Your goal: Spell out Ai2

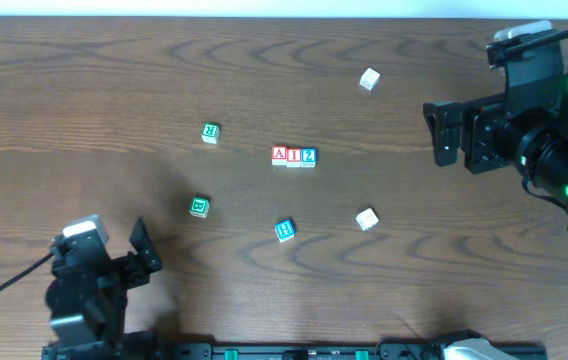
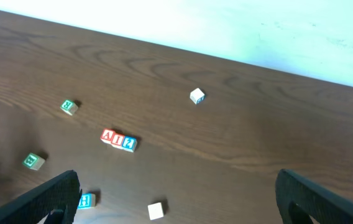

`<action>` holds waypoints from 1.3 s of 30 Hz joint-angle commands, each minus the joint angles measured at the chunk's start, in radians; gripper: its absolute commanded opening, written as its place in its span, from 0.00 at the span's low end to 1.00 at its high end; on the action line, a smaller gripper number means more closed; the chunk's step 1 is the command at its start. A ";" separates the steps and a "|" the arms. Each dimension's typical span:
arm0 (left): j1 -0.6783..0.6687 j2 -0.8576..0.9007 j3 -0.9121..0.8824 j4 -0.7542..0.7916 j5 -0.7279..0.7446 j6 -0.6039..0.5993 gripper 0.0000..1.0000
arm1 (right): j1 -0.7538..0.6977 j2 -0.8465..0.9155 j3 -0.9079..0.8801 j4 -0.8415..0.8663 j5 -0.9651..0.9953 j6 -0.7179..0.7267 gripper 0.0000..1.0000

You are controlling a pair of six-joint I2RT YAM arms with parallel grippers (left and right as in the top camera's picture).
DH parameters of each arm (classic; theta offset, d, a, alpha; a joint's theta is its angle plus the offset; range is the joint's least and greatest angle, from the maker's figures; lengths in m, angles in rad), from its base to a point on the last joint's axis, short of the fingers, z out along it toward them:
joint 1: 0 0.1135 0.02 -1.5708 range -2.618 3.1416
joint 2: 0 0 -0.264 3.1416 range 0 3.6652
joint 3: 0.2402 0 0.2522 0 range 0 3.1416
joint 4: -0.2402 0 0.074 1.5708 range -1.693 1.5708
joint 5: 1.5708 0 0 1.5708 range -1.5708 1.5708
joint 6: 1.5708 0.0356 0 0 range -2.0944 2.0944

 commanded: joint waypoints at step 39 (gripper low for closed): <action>0.002 -0.201 -0.356 0.247 0.025 0.044 0.95 | 0.002 0.000 0.006 -0.001 0.003 -0.007 0.99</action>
